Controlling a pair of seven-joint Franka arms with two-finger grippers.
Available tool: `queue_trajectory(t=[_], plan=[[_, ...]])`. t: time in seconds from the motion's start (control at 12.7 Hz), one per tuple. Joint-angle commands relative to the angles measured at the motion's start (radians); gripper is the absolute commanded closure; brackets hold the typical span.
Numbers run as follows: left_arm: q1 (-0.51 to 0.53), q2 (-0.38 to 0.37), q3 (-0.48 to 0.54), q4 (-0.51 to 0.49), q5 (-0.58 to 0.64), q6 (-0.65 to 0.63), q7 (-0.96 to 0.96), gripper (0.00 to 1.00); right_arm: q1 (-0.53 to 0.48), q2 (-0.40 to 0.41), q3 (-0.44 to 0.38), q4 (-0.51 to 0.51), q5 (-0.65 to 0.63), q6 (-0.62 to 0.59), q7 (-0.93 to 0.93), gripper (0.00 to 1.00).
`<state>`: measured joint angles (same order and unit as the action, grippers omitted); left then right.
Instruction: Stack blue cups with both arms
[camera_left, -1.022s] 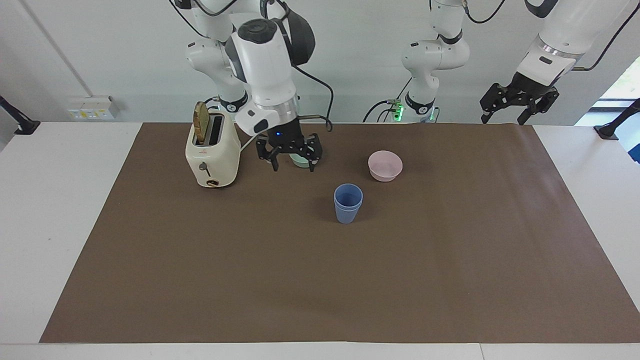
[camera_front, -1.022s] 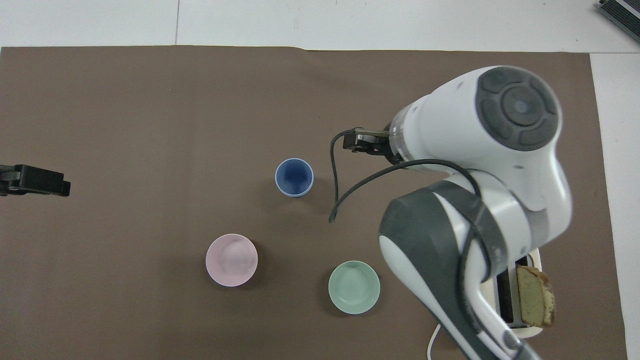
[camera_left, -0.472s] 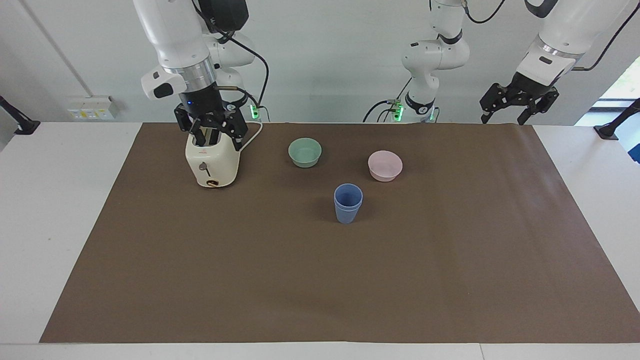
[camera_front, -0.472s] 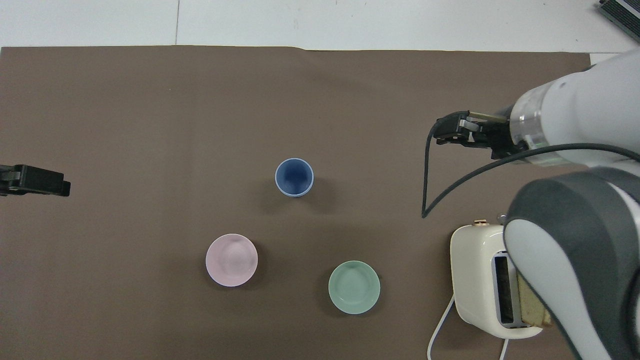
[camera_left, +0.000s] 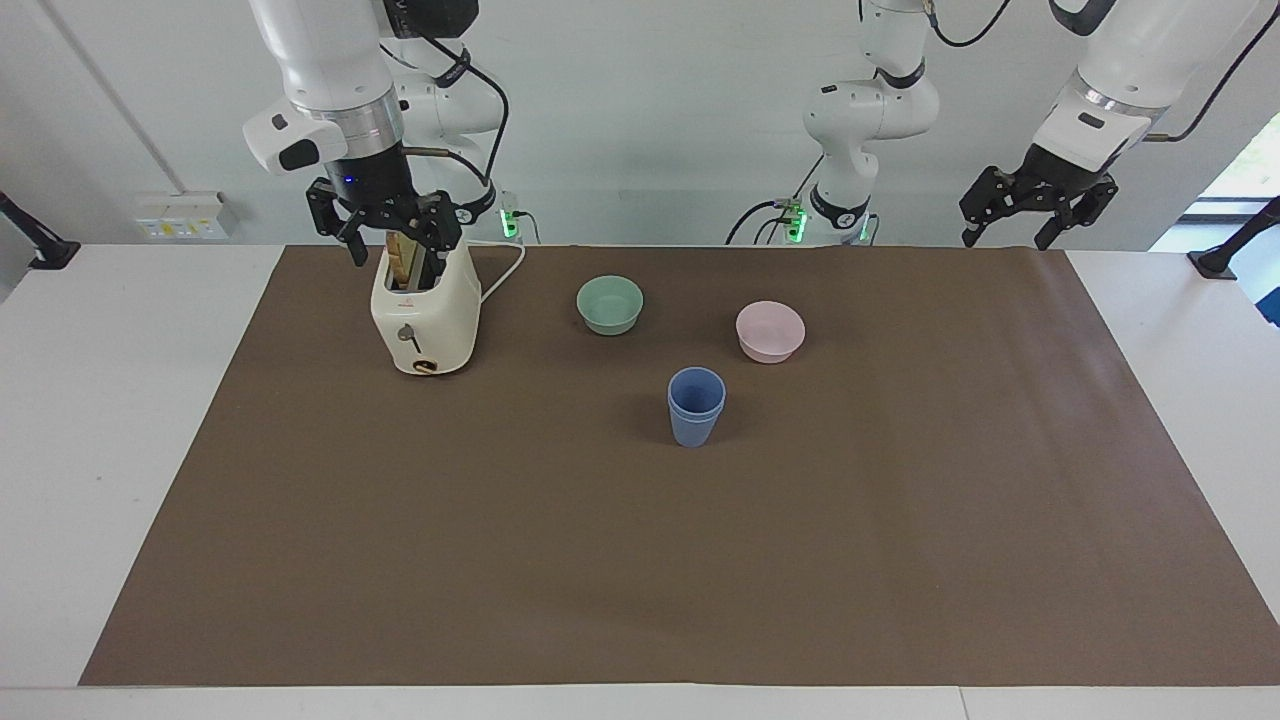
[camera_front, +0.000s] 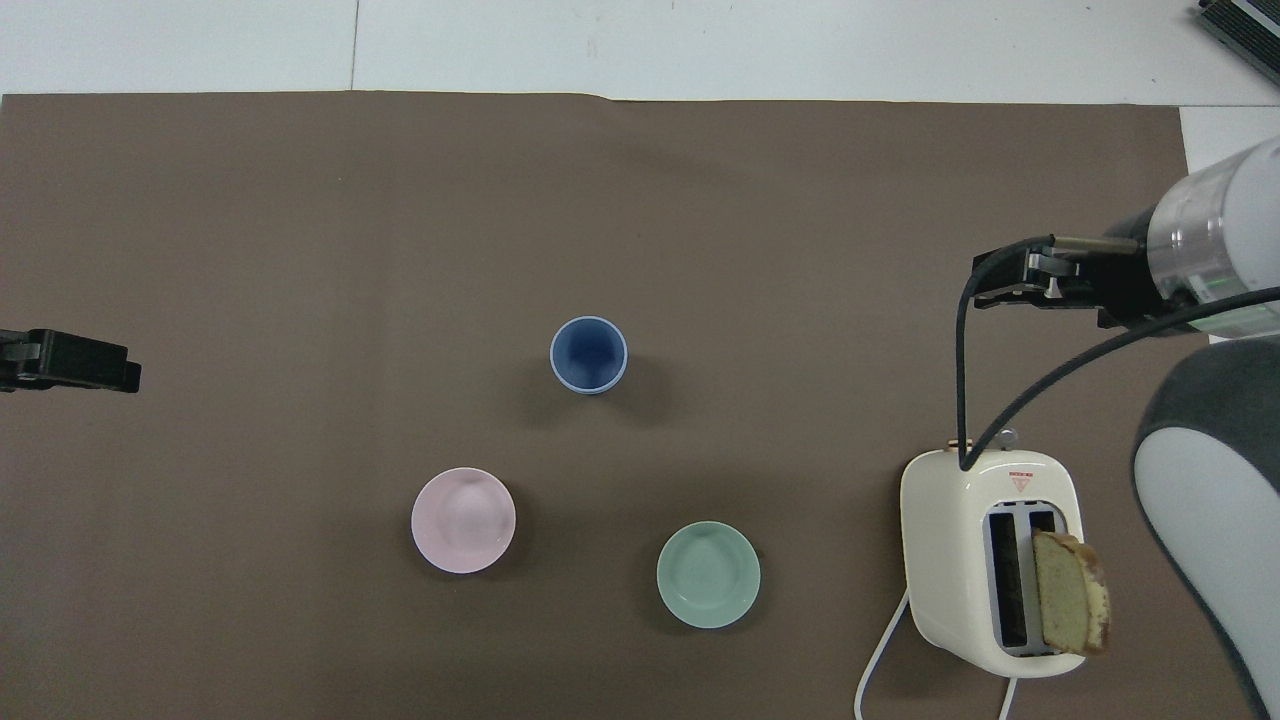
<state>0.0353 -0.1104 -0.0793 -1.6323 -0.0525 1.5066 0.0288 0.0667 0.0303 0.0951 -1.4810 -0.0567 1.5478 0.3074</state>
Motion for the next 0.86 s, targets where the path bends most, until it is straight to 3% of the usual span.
queue_trajectory(t=[0.0, 0.24, 0.79], plan=[[0.008, -0.003, -0.002, 0.006, -0.009, -0.005, -0.009, 0.00, -0.051, -0.010, 0.006, 0.002, 0.006, -0.043, -0.054, 0.00], [0.008, -0.003, -0.002, 0.006, -0.009, -0.005, -0.009, 0.00, -0.057, -0.059, 0.005, -0.041, 0.041, -0.081, -0.065, 0.00], [0.006, -0.003, -0.002, 0.006, -0.009, -0.005, -0.009, 0.00, -0.079, -0.058, 0.006, -0.028, 0.047, -0.084, -0.113, 0.00]])
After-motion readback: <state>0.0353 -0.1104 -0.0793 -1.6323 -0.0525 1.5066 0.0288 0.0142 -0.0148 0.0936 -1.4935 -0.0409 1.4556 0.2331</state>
